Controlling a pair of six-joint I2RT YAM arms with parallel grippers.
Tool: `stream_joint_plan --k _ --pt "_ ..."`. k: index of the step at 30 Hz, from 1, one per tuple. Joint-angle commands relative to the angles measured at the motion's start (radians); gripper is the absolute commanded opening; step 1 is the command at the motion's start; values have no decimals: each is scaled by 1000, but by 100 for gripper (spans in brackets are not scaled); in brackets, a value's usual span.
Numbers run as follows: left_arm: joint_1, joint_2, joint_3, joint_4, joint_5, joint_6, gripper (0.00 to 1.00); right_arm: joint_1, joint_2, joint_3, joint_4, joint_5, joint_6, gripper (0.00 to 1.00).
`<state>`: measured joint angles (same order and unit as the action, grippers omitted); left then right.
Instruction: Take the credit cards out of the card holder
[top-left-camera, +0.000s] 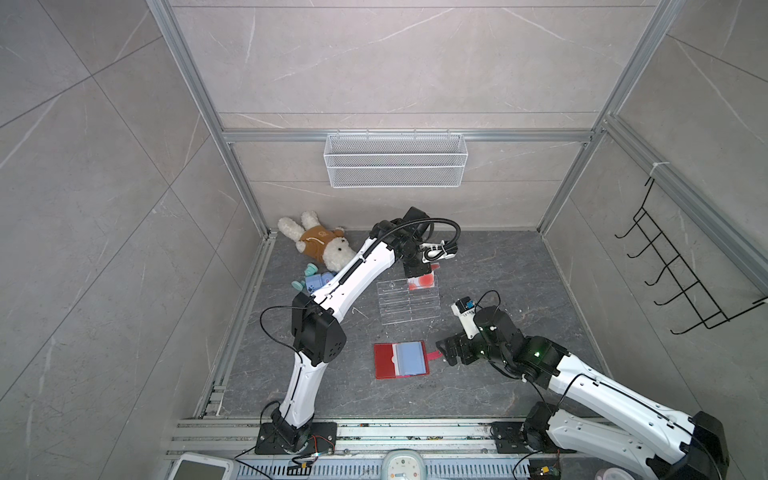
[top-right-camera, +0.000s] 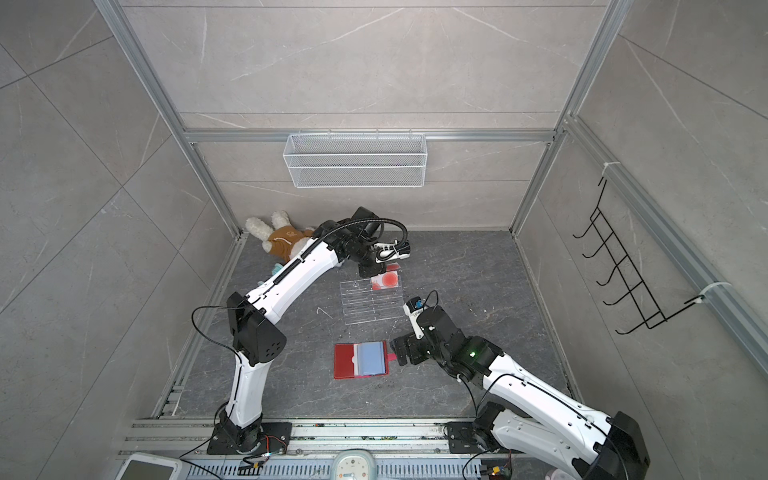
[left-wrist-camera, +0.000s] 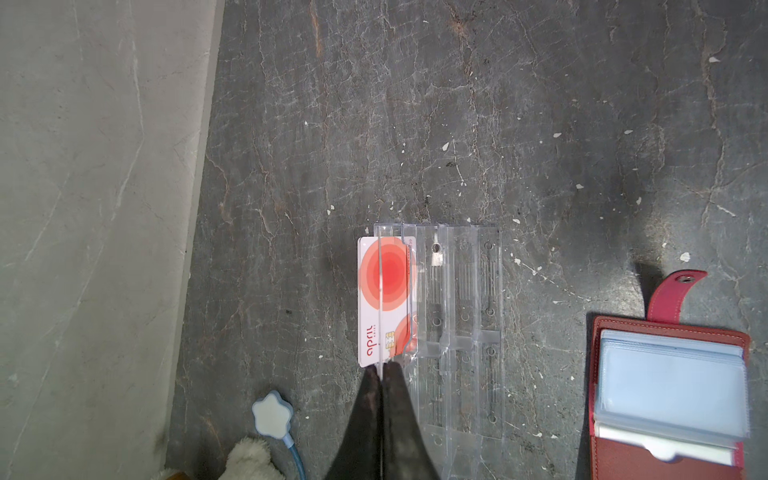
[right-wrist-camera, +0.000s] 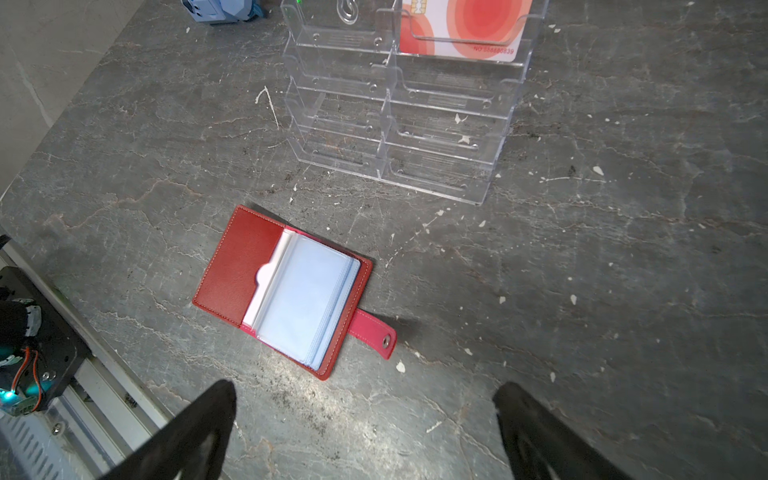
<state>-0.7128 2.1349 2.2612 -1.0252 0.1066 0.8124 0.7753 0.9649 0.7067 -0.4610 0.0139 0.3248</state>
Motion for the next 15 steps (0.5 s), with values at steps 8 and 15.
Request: stream_joint_plan --k 8,15 --pt "5 41 44 -18 6 50 0 -4 29 22 -29 27 13 100" --pt "7 69 50 -9 -2 63 0 -3 47 28 -32 19 13 100"
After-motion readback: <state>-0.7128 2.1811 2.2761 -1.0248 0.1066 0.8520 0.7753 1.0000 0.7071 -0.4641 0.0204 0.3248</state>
